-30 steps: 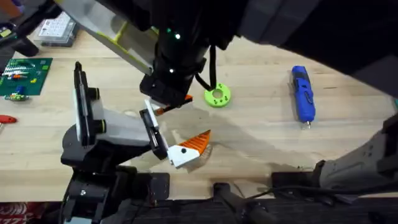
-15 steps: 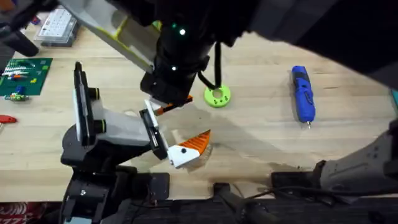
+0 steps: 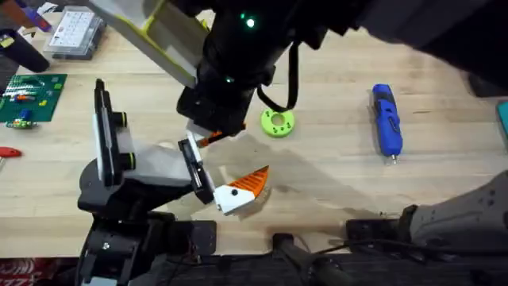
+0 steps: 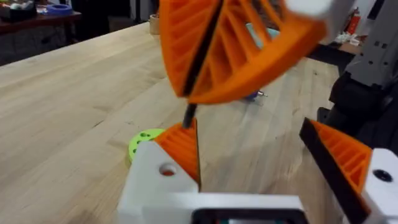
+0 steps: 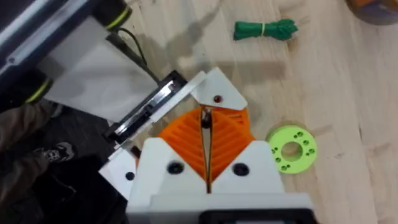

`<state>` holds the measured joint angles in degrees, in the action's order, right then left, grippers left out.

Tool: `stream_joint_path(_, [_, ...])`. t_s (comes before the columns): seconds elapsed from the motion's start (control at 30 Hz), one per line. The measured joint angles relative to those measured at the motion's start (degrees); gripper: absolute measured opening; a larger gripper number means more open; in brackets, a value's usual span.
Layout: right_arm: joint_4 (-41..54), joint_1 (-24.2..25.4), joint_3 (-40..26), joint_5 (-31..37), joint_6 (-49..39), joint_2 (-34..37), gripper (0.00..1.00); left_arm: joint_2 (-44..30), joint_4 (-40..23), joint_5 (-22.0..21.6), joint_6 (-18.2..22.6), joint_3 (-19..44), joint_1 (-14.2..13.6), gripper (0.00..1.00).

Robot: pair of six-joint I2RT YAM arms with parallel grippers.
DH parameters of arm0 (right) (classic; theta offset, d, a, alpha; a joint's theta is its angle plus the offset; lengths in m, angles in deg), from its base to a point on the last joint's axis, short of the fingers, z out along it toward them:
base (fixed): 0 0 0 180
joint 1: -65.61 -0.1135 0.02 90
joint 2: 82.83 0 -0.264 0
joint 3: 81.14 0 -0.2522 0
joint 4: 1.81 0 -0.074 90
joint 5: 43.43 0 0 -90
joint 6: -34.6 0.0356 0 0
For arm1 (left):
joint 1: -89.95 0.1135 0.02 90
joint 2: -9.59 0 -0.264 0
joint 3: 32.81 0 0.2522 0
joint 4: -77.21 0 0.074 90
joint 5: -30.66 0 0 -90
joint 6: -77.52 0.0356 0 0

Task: Pick up the gripper from the table and insert it into the empty holder that is missing its gripper. Then pick up a screw, insert it into the mounting hole, and use the screwdriver to tighten it. Finally, clean up the table by picking up the vegetable and placing it into the bucket.

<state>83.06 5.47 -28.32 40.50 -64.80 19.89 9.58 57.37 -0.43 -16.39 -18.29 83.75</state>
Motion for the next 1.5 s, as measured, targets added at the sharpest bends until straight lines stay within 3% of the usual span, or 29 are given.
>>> stream_joint_path(1.07, [0.4, 0.1, 0.0, -1.5, -5.5, 2.7, 0.010, 0.0, 0.0, 0.0, 0.0, 0.0, 0.0, 0.988])
stream_joint_path(1.5, [0.5, 2.6, 0.0, -1.8, -6.1, 2.7, 0.010, 0.0, 0.0, 0.0, 0.0, 0.0, 0.0, 0.987])
